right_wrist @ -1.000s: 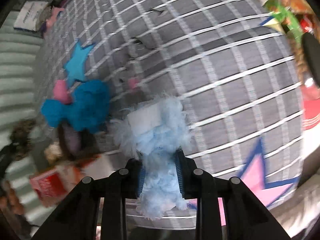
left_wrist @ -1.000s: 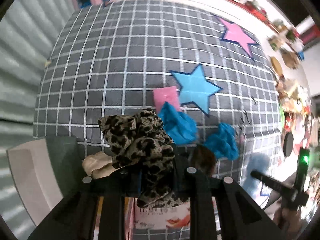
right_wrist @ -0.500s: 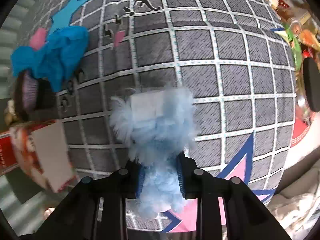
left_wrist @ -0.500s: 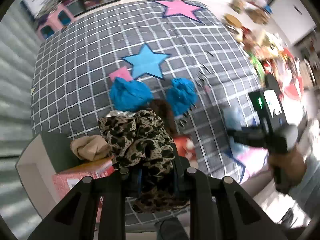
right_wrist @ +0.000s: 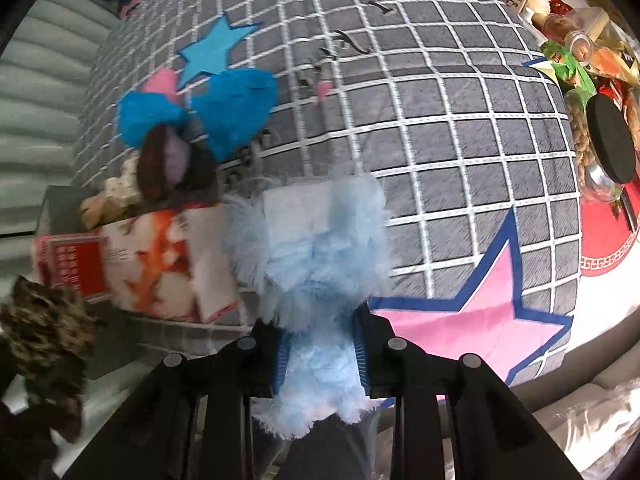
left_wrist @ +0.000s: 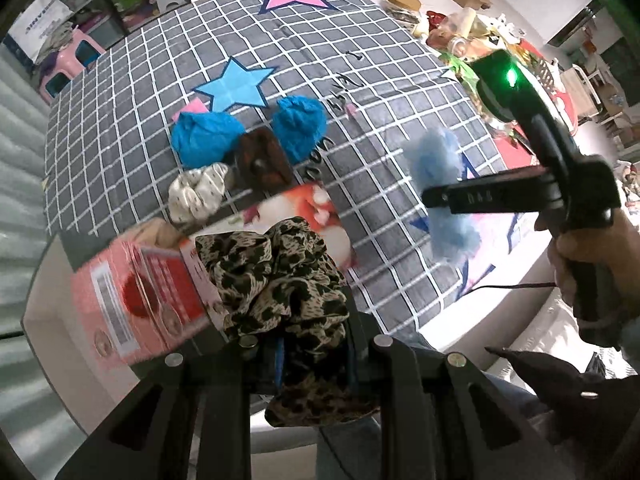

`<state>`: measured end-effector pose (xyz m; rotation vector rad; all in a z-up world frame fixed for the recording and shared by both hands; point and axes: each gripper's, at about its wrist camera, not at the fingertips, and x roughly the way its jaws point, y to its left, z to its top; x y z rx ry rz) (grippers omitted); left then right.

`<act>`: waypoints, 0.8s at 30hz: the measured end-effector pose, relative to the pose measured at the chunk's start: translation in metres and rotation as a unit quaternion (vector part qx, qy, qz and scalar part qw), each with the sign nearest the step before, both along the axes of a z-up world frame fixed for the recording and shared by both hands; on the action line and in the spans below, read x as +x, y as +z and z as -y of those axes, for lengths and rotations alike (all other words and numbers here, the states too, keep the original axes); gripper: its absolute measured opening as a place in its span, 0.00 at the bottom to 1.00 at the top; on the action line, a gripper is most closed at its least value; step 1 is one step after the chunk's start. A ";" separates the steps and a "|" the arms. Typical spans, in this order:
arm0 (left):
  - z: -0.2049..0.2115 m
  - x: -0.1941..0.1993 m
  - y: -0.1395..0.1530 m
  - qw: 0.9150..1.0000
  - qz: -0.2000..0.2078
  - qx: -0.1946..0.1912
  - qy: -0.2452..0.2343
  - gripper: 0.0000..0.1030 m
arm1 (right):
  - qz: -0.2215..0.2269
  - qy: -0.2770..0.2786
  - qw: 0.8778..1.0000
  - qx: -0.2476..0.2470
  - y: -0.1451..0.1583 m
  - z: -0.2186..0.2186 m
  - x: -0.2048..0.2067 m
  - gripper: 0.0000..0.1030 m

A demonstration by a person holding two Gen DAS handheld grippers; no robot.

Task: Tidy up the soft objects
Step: 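Lift the leopard fabric with left gripper while right gripper carries blue toy toward box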

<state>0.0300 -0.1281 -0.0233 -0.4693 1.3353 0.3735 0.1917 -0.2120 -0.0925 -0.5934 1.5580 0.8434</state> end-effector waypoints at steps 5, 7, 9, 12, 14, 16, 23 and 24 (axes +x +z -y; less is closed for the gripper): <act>-0.002 -0.010 0.014 1.000 0.024 0.010 0.016 0.23 | 0.004 0.020 1.000 0.013 0.015 -0.023 -0.022 0.28; -0.008 -0.014 0.023 0.999 0.037 0.021 0.027 0.23 | 0.011 0.038 0.999 0.020 0.022 -0.038 -0.034 0.28; -0.018 -0.018 0.031 0.997 0.048 0.030 0.043 0.23 | 0.016 0.055 0.998 0.027 0.037 -0.041 -0.030 0.28; -0.039 -0.026 0.043 0.995 0.060 0.048 0.069 0.23 | 0.029 0.082 0.995 0.039 0.048 -0.063 -0.042 0.28; -0.053 -0.035 0.050 0.992 0.065 0.061 0.089 0.23 | 0.033 0.096 0.994 0.047 0.056 -0.078 -0.051 0.28; -0.069 -0.046 0.057 0.989 0.072 0.069 0.111 0.23 | 0.040 0.113 0.991 0.055 0.069 -0.089 -0.061 0.28; -0.101 -0.089 0.068 0.978 0.085 0.084 0.171 0.23 | 0.061 0.177 0.979 0.080 0.095 -0.137 -0.104 0.28; -0.103 -0.094 0.069 0.977 0.085 0.085 0.176 0.23 | 0.062 0.182 0.978 0.082 0.097 -0.139 -0.108 0.28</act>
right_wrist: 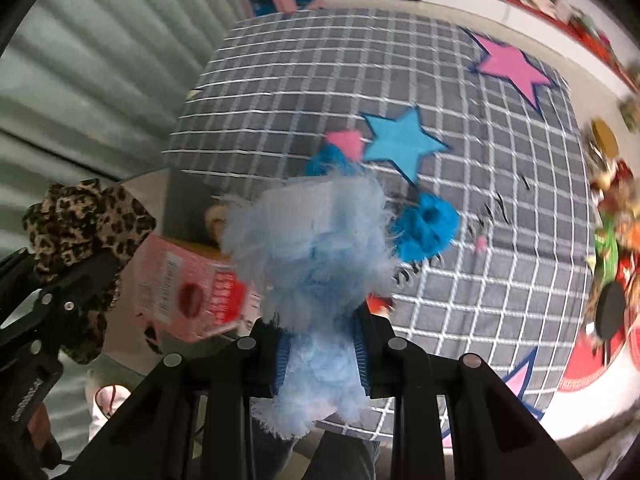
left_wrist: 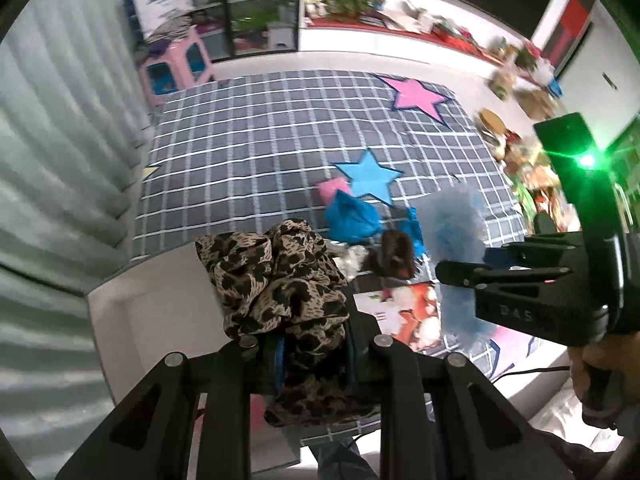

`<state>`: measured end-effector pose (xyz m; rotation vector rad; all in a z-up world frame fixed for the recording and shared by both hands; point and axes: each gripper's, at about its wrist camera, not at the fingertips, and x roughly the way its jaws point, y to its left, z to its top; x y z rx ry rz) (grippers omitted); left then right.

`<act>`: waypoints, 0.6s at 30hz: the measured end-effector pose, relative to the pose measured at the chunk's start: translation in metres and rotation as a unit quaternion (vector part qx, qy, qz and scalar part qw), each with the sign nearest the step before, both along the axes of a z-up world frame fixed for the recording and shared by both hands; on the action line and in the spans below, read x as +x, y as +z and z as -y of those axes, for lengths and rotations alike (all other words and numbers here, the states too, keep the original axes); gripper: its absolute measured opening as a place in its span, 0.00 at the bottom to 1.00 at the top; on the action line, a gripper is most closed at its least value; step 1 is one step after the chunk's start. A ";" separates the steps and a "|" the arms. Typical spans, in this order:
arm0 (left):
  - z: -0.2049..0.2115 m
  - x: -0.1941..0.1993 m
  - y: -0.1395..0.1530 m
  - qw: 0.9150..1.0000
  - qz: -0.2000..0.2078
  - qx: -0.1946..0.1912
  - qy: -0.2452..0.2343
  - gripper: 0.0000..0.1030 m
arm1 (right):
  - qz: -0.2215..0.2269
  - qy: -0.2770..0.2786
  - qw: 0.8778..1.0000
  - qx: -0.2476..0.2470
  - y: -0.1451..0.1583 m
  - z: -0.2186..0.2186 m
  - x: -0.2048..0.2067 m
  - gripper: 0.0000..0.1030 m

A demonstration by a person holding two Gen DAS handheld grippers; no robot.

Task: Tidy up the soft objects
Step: 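Lift the leopard fabric with left gripper while right gripper carries blue toy toward box, then hold both items above the open white box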

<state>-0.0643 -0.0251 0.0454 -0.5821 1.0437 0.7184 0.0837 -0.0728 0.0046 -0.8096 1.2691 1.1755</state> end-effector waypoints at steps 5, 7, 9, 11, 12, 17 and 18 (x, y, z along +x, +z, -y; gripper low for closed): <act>-0.009 -0.032 -0.002 0.999 0.009 -0.002 0.036 0.23 | 0.007 0.041 0.999 0.001 0.005 -0.020 -0.032 0.28; -0.012 -0.046 -0.003 0.999 0.013 -0.003 0.052 0.23 | 0.009 0.058 0.998 0.000 0.006 -0.025 -0.046 0.28; -0.011 -0.057 -0.004 0.998 0.012 0.000 0.062 0.23 | 0.011 0.072 0.997 -0.002 0.004 -0.030 -0.057 0.28; -0.009 -0.070 -0.005 0.997 0.012 0.003 0.075 0.23 | 0.014 0.088 0.996 -0.003 0.004 -0.034 -0.070 0.28; -0.009 -0.078 -0.007 0.996 0.013 0.001 0.083 0.23 | 0.015 0.095 0.995 -0.004 0.004 -0.035 -0.077 0.28; -0.009 -0.108 -0.016 0.993 0.012 -0.010 0.115 0.23 | 0.015 0.126 0.992 -0.005 0.005 -0.041 -0.106 0.28; -0.009 -0.115 -0.018 0.992 0.011 -0.013 0.122 0.23 | 0.014 0.130 0.991 -0.005 0.005 -0.043 -0.112 0.28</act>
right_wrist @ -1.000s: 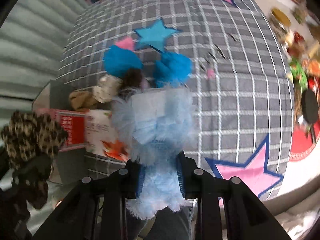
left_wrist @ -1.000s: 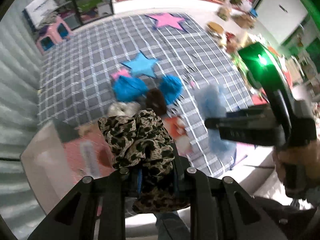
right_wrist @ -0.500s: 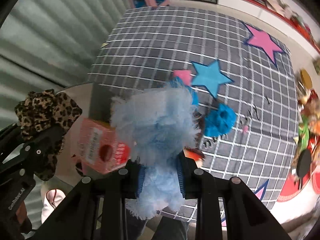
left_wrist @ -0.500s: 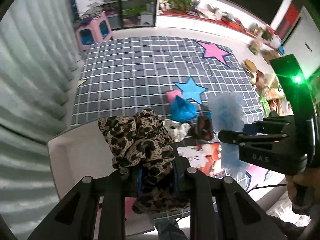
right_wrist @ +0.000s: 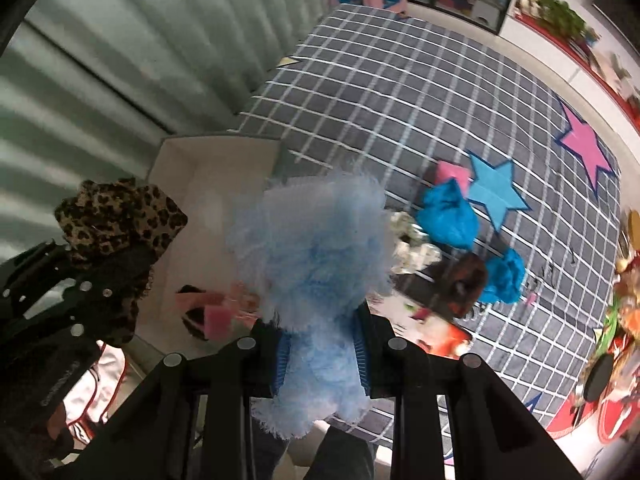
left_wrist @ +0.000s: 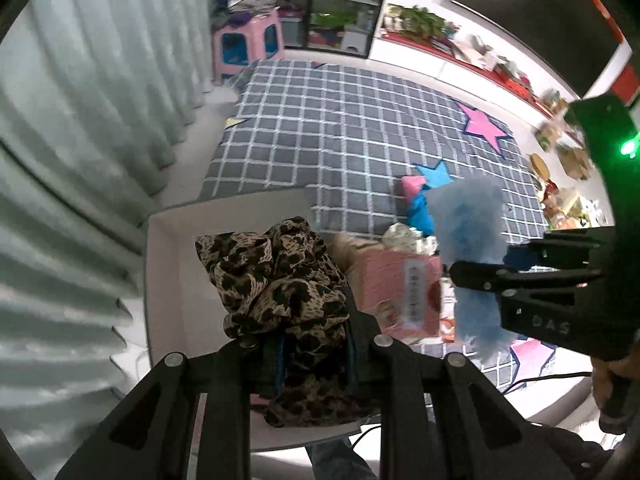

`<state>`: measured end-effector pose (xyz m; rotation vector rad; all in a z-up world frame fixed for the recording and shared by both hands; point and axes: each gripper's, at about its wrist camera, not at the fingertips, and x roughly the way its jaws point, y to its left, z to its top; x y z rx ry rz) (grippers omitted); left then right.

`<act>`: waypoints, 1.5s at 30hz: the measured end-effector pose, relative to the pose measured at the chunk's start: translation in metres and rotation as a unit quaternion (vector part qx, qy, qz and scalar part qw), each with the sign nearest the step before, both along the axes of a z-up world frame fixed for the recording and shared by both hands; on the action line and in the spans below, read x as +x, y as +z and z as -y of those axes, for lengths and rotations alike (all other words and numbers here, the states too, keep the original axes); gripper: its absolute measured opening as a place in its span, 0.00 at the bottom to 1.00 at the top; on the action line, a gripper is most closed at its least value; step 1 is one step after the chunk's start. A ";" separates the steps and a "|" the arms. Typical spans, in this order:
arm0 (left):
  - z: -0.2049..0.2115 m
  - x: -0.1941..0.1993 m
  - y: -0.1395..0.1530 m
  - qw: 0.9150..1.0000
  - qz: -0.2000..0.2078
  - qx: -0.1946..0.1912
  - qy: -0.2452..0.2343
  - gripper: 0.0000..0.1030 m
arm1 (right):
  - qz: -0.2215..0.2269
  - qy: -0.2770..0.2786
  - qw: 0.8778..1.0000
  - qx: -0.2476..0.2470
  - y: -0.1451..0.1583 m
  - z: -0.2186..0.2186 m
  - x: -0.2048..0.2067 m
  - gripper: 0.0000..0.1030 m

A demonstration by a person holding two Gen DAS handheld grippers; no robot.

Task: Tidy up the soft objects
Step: 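Hold both items above the open white box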

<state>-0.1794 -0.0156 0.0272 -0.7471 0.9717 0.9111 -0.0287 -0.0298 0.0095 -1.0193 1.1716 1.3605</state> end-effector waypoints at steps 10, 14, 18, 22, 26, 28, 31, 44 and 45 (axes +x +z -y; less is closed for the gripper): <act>-0.002 -0.053 -0.018 0.998 -0.005 -0.020 0.055 0.23 | -0.008 0.061 0.998 -0.005 -0.007 -0.015 -0.065 0.28; -0.004 -0.065 -0.025 0.998 -0.011 -0.023 0.064 0.23 | -0.009 0.078 0.997 -0.009 -0.013 -0.022 -0.086 0.28; -0.006 -0.075 -0.033 0.996 -0.012 -0.033 0.077 0.23 | -0.015 0.083 0.996 -0.016 -0.020 -0.029 -0.099 0.28; -0.008 -0.083 -0.041 0.996 -0.012 -0.039 0.085 0.23 | -0.026 0.080 0.996 -0.021 -0.027 -0.038 -0.106 0.28; -0.010 -0.088 -0.050 0.995 -0.013 -0.047 0.091 0.23 | -0.023 0.086 0.996 -0.025 -0.034 -0.045 -0.115 0.28; -0.010 -0.088 -0.054 0.994 -0.013 -0.051 0.093 0.23 | -0.023 0.089 0.995 -0.027 -0.035 -0.047 -0.120 0.28; -0.012 -0.089 -0.059 0.994 -0.013 -0.057 0.094 0.23 | -0.021 0.093 0.995 -0.030 -0.039 -0.051 -0.124 0.28; -0.015 -0.087 -0.077 0.992 -0.016 -0.078 0.095 0.23 | -0.029 0.091 0.995 -0.042 -0.050 -0.059 -0.130 0.28; -0.015 -0.087 -0.078 0.992 -0.016 -0.079 0.095 0.23 | -0.029 0.091 0.995 -0.043 -0.051 -0.059 -0.130 0.28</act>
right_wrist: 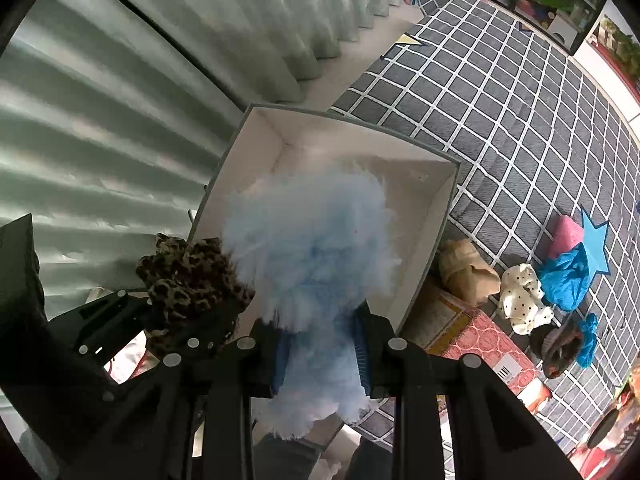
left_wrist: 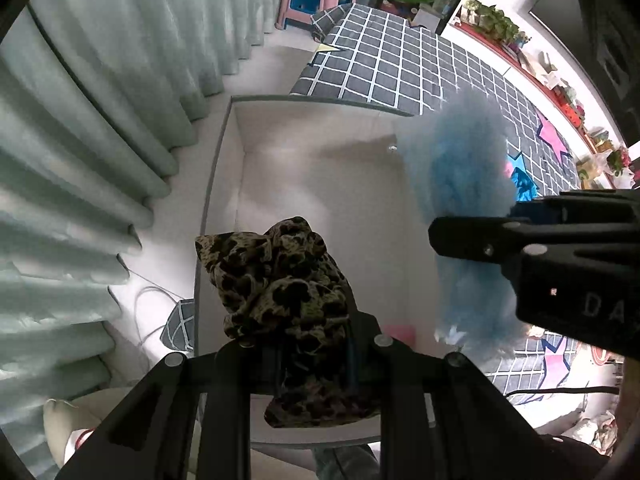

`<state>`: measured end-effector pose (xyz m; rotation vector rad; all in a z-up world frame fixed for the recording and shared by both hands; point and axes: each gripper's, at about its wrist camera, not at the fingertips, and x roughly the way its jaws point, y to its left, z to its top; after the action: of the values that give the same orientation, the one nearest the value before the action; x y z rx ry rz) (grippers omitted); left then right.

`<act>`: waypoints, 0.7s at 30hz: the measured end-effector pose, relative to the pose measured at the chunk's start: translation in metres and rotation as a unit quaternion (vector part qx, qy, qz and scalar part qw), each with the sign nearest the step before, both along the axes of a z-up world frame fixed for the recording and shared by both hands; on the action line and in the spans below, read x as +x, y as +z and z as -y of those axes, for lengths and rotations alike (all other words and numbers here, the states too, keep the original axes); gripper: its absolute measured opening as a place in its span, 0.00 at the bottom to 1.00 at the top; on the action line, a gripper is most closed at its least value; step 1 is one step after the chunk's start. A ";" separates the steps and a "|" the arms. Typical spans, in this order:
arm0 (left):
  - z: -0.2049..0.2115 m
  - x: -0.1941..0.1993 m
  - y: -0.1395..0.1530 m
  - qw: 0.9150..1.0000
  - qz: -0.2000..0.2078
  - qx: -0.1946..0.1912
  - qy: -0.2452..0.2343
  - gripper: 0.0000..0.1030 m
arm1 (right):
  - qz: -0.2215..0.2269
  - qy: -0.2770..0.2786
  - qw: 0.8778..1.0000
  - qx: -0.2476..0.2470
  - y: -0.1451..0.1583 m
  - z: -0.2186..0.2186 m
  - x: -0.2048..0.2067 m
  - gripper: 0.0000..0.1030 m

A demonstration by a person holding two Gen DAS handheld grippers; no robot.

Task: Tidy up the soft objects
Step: 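Hold both items above the open white box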

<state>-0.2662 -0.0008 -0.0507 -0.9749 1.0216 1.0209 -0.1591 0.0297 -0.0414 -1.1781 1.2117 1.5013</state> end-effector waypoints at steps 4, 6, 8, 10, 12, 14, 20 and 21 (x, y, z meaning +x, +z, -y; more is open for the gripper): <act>0.001 0.000 -0.002 1.000 0.000 -0.003 -0.001 0.23 | -0.003 0.000 1.000 -0.003 -0.003 -0.001 -0.002 0.28; 0.002 0.000 -0.004 1.000 -0.001 -0.005 -0.001 0.23 | -0.003 0.000 1.000 -0.003 -0.003 -0.001 -0.002 0.28; 0.003 -0.001 -0.005 1.000 -0.003 -0.007 -0.001 0.23 | -0.003 -0.001 1.000 -0.004 -0.004 -0.001 -0.002 0.28; 0.002 -0.001 -0.007 1.000 -0.004 -0.010 -0.001 0.23 | -0.001 0.000 1.000 -0.005 -0.005 -0.002 -0.002 0.28; 0.001 0.000 -0.008 1.000 -0.005 -0.011 -0.001 0.23 | 0.000 0.000 1.000 -0.006 -0.006 -0.002 -0.002 0.28; 0.001 0.000 -0.009 1.000 -0.005 -0.012 -0.002 0.23 | 0.002 0.001 1.000 -0.008 -0.008 -0.002 -0.002 0.28; 0.000 0.000 -0.011 1.000 -0.007 -0.015 -0.002 0.24 | 0.004 0.003 1.000 -0.012 -0.010 -0.003 -0.005 0.28; 0.000 0.000 -0.011 1.000 -0.008 -0.015 -0.002 0.23 | 0.004 0.004 1.000 -0.012 -0.010 -0.003 -0.006 0.28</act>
<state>-0.2658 -0.0008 -0.0617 -0.9897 1.0543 1.0137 -0.1646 0.0328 -0.0518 -1.2055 1.2249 1.4893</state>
